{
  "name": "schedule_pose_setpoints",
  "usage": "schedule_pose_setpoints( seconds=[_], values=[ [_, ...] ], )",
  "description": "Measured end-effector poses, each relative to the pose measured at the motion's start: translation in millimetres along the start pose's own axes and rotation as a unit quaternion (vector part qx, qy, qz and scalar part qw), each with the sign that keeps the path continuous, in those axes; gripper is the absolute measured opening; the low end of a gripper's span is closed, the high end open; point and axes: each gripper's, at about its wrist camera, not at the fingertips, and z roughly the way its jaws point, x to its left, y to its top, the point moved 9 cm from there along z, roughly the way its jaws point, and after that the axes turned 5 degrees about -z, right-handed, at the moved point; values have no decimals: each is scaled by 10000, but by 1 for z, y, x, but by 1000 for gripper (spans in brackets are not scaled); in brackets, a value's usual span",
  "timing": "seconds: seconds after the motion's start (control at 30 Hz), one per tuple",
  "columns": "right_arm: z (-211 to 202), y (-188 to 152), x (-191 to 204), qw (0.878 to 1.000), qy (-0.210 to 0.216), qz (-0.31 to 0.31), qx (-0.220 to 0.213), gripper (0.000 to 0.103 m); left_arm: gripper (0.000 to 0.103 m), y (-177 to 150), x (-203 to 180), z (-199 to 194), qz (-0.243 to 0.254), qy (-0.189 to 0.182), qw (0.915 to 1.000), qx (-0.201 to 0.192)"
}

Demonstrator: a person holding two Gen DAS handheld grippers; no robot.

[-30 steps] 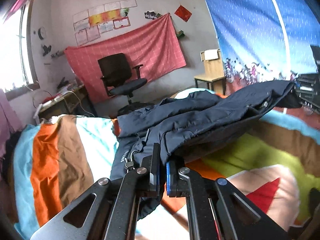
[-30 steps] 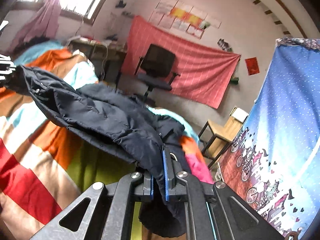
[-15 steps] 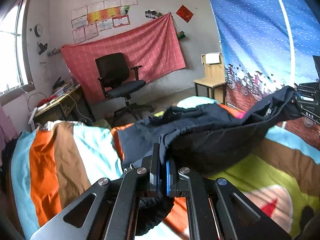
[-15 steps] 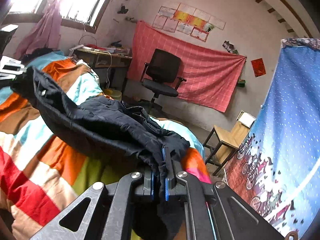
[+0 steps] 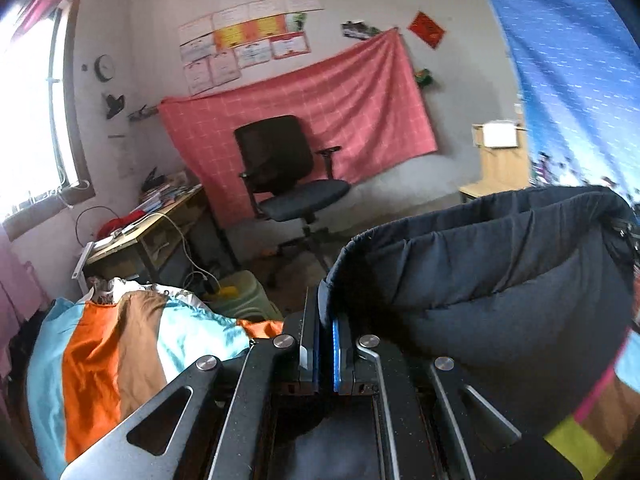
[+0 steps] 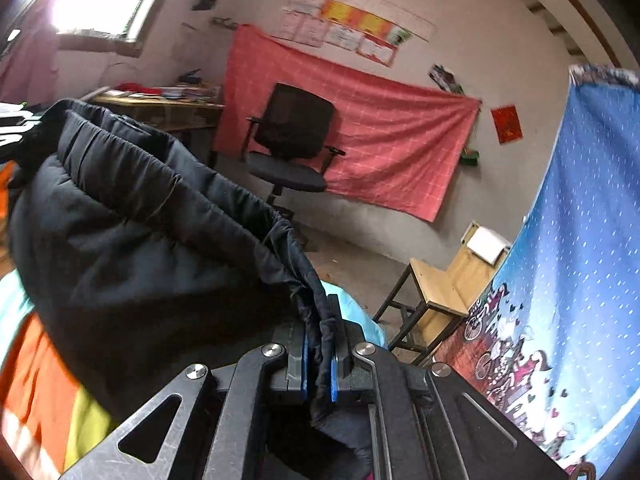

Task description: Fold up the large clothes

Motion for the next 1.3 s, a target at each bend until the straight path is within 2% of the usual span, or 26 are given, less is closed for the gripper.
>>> schedule_pose_setpoints(
  seconds=[0.13,0.33,0.47,0.73,0.8,0.87,0.9,0.93,0.97,1.0,1.03,1.13,1.2,1.3],
  values=[
    [50,4,0,9997,-122,204,62,7,3,2,10,52,-136,218,9996,128],
    [122,6,8,9986,-82,411,315,7,3,-14,21,125,-331,370,9953,828],
    [158,-7,14,9968,7,463,654,8,3,-32,17,159,-52,508,9919,1165],
    [191,-32,24,9942,39,625,874,12,4,-50,11,182,-202,460,9890,1390],
    [193,-32,24,9932,84,757,876,12,5,-50,15,177,-509,362,9904,1236],
    [191,-31,20,9918,153,961,827,14,16,-45,18,169,-709,258,9917,1041],
    [189,-30,19,9912,213,1058,767,20,21,-41,18,163,-757,223,9924,949],
    [187,-28,19,9910,253,1107,716,27,38,-37,20,157,-807,193,9932,820],
    [183,-25,18,9908,304,1176,596,48,58,-32,22,150,-855,180,9937,701],
    [177,-22,15,9908,311,1240,448,70,63,-27,24,143,-899,171,9943,544],
    [172,-18,15,9908,306,1271,343,74,65,-22,25,136,-928,158,9947,412],
    [157,-5,15,9912,354,1270,62,75,65,-12,30,120,-970,129,9947,305],
    [146,-2,17,9901,496,1316,-7,78,66,-12,30,106,-986,-48,9948,263],
    [122,-4,25,9880,874,1266,-161,88,77,-27,25,82,-950,-291,9947,281]
  ],
)
